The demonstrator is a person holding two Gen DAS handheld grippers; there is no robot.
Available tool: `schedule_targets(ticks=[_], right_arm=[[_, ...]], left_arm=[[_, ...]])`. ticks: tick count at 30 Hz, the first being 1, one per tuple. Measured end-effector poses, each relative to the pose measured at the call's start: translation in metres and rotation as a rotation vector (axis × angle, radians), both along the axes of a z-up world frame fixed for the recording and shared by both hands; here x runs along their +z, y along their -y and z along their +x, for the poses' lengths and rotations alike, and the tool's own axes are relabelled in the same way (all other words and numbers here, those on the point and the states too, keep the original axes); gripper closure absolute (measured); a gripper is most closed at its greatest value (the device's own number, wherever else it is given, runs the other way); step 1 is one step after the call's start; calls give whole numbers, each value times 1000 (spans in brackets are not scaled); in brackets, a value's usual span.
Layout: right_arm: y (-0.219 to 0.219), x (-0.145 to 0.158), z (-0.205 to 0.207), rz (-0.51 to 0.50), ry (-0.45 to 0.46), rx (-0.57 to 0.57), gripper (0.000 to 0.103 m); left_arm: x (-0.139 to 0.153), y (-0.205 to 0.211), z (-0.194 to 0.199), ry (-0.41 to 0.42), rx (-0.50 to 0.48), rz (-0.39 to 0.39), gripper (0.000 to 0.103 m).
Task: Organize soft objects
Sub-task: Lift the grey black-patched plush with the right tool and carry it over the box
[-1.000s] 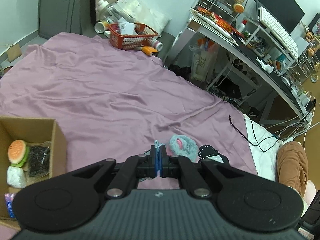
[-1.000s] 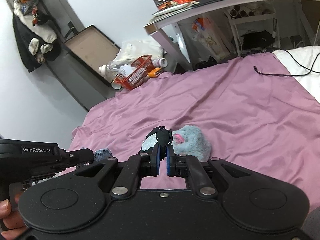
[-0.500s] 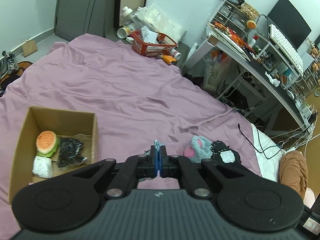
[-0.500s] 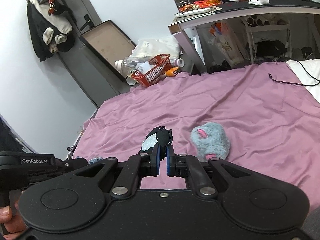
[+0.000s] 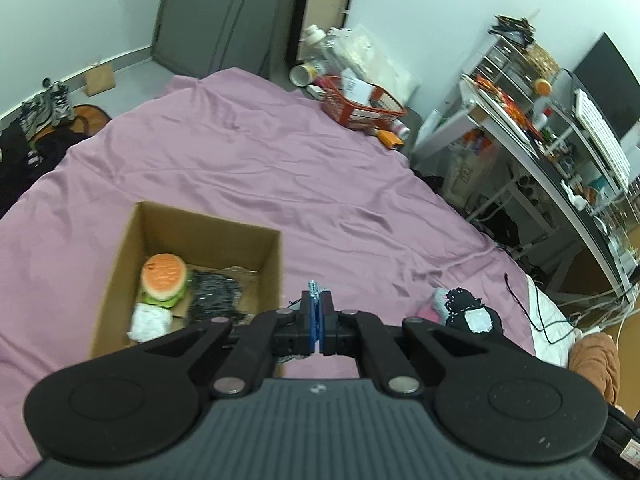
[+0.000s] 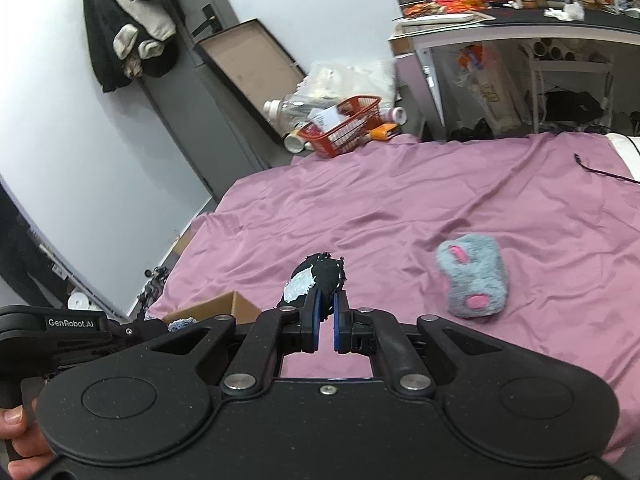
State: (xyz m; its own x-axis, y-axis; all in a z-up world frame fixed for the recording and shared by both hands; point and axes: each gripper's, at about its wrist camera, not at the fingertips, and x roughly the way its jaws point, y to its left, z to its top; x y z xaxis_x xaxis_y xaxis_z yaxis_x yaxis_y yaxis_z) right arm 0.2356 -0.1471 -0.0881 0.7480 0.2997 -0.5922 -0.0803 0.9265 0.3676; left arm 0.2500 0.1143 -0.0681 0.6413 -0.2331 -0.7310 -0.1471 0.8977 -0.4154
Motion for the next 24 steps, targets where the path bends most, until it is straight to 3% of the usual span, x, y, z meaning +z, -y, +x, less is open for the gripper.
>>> schedule_targets(ticks=[24], right_arm=[[-112,-13,-1,-110,-61,155,97]], left_arm=[[-67,-71,3,-122,44,-84,102]])
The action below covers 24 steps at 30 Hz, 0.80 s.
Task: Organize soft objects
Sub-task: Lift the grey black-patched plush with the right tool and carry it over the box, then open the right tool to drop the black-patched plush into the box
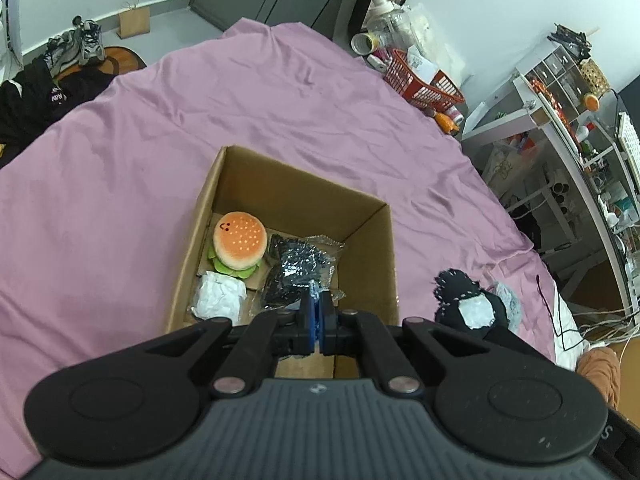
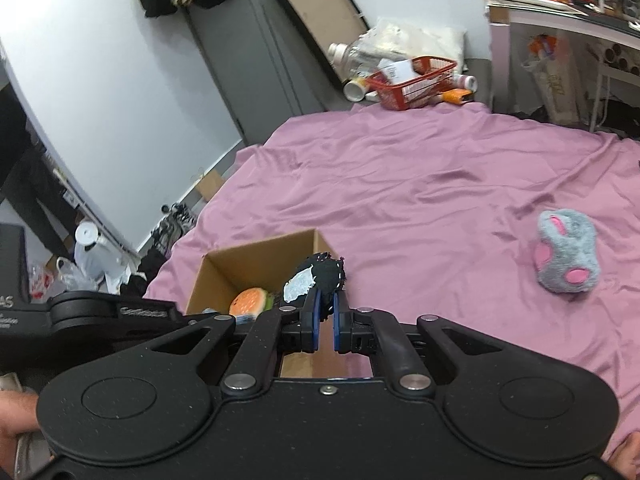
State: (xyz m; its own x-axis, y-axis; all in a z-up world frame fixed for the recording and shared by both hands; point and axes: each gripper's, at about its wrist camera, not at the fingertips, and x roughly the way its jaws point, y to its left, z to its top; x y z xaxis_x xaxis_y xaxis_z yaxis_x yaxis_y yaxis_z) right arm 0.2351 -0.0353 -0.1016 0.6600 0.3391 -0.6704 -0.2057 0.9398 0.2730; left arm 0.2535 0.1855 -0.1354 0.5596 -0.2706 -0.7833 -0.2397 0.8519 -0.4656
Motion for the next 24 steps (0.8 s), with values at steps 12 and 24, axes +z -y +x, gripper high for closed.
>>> schedule_targets(ticks=[12,24], right_arm=[[-37,-5,-4,-6,-12,59,96],[-25,0,-11,-1,-24,63,65]], left_arm=[[5,-16,2,-30,-8,23,97],[26,-6,-5,-20,-17,89,50]])
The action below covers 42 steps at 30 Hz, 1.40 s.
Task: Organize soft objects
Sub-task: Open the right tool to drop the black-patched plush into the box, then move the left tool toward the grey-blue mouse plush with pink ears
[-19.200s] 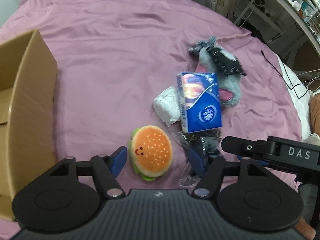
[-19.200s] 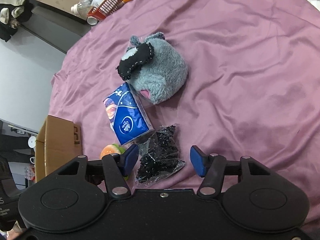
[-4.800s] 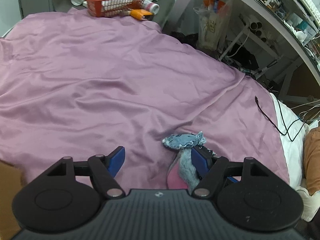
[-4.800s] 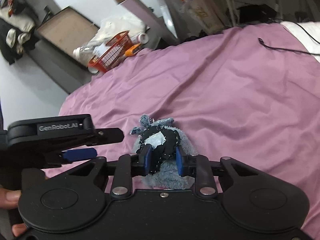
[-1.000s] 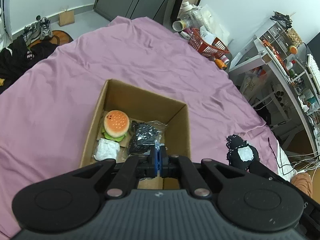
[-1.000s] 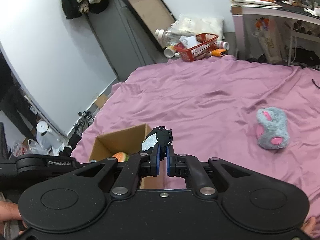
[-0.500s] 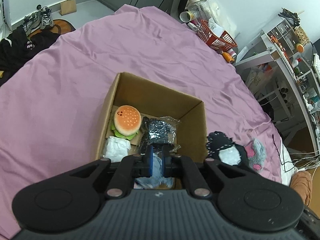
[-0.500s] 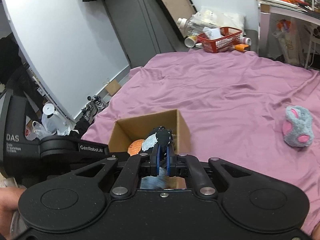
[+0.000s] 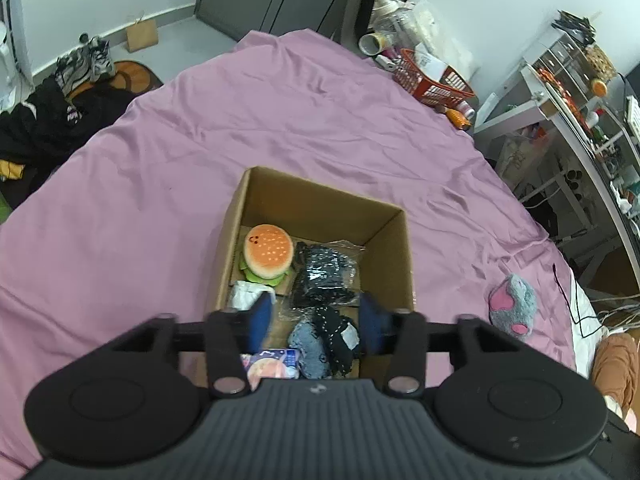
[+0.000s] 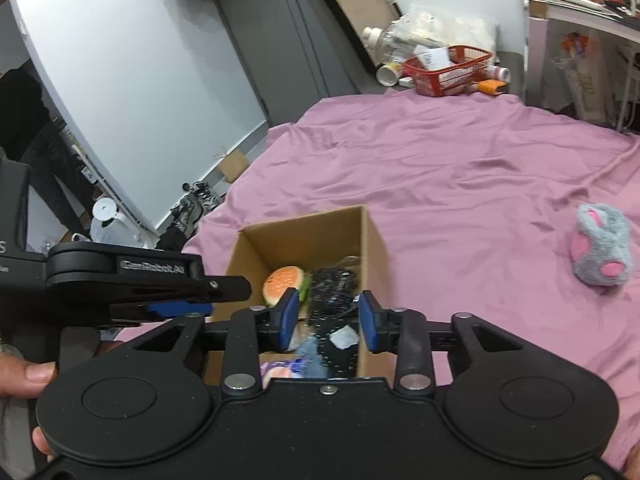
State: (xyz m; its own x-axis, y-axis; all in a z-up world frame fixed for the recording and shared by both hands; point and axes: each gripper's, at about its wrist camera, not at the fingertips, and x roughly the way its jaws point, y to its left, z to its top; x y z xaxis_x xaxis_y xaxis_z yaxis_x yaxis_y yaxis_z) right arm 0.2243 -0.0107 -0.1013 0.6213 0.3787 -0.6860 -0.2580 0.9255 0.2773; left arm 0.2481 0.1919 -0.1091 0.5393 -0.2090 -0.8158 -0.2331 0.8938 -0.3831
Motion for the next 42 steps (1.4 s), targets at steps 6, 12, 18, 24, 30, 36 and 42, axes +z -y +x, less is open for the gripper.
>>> schedule_targets(ticks=[6,12,18,24,30,36,42], right_arm=[[32,3,-3,-6,3,-55,54],[62,7,-5,-1,11,-104,41],[88,12,-9,3,37,-141,20],[113,17,-13,8,75,-176,2],[141,16,-11,23,75,-211,0],[166,14,-11,36,80,-241,0],[190,11,-8,43,80,-264,0]], left_arm=[[10,20,-2,5,-31,37,32],[21,43,-3,17,-66,71,28],[30,63,-3,32,-83,97,21],[38,84,-4,57,-110,106,11],[42,107,-2,59,-137,105,5],[43,128,0,58,-157,108,4],[41,146,4,51,-171,109,3]])
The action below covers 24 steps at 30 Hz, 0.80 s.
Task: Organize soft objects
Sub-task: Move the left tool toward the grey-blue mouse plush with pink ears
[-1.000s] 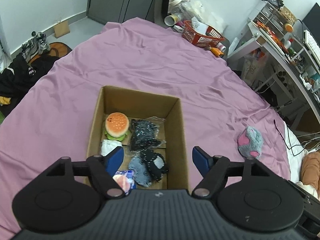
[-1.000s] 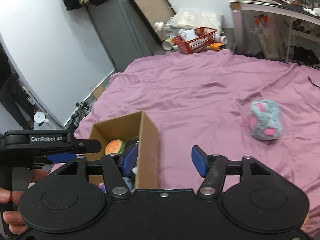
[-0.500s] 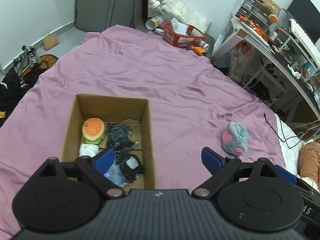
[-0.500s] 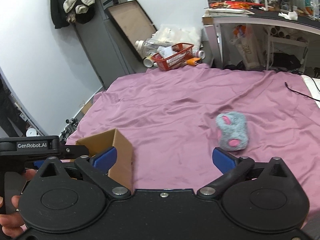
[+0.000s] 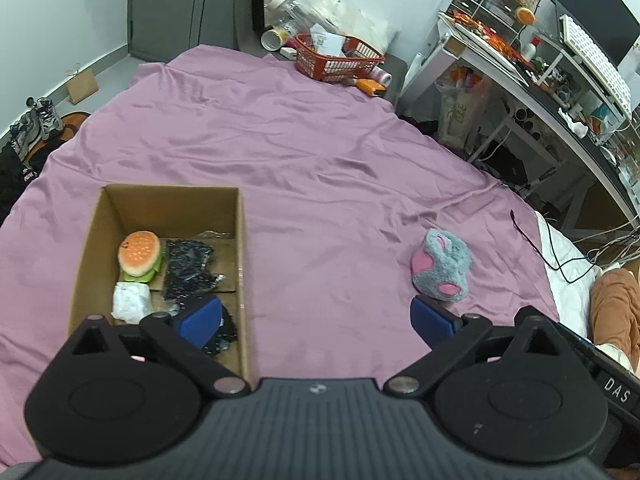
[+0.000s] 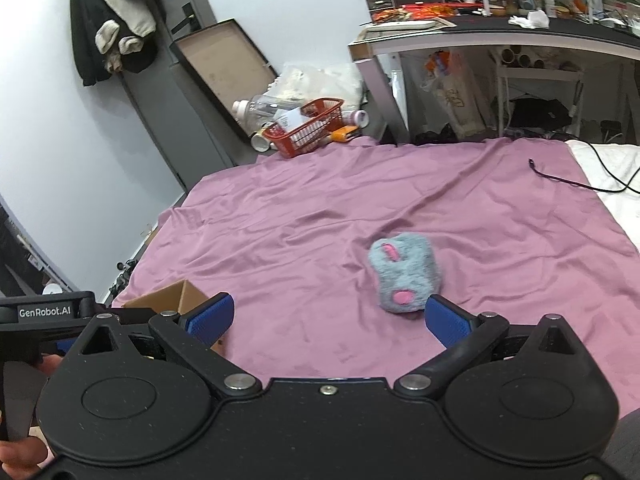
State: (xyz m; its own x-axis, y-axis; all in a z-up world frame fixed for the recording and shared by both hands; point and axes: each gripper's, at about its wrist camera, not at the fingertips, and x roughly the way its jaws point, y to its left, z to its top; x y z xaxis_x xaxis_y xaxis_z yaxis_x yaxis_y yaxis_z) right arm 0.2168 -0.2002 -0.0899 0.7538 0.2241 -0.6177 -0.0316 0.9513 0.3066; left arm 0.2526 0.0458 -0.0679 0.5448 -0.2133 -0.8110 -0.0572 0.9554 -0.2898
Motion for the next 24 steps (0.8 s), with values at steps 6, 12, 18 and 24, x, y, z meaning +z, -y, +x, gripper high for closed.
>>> schedule_targets(ticks=[6,12,18,24], right_arm=[[17,-2,4,-7,7,-14,0],[33,-8,11,-16,7,-29,0],[49,-17,17,21,-8,-44,0],[58,-30,25,58,-36,-61,1]], left_arm=[[-1,17,6,-1,-17,9,3],[-3,34,13,-1,-33,31,3],[-9,53,22,-22,-49,64,3],[-16,69,32,-24,-55,81,3]])
